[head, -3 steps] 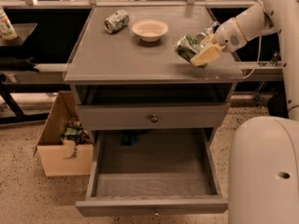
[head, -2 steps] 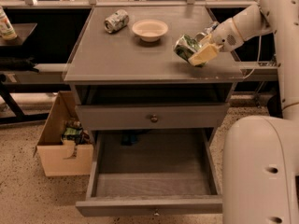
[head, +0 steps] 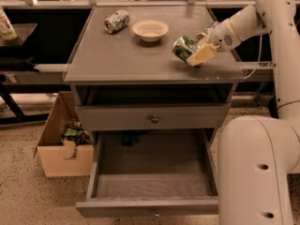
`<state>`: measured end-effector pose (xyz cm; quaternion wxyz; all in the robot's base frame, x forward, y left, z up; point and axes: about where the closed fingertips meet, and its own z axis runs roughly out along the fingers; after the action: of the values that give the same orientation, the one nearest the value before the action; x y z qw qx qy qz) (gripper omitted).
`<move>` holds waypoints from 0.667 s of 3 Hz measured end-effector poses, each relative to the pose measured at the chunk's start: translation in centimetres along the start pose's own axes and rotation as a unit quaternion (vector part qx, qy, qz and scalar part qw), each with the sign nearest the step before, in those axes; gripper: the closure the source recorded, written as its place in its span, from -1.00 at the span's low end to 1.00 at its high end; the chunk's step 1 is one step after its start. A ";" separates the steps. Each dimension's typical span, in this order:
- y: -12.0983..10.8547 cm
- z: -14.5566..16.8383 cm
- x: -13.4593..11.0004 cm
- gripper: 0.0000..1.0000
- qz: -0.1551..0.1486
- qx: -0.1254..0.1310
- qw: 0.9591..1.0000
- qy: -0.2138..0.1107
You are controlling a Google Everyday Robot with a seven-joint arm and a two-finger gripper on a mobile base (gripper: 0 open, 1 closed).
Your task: Pick green can from middle drawer and place on counter
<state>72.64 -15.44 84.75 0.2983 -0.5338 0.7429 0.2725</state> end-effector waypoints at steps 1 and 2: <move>0.0 0.0 0.0 -0.69 0.000 0.000 1.000 0.000; 0.0 0.0 0.0 -1.00 0.000 0.000 1.000 0.000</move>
Offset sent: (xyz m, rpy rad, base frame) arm 0.0000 0.0000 0.0000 0.0000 0.0000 0.0000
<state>72.64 -15.44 84.75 0.2984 -0.5338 0.7429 0.2725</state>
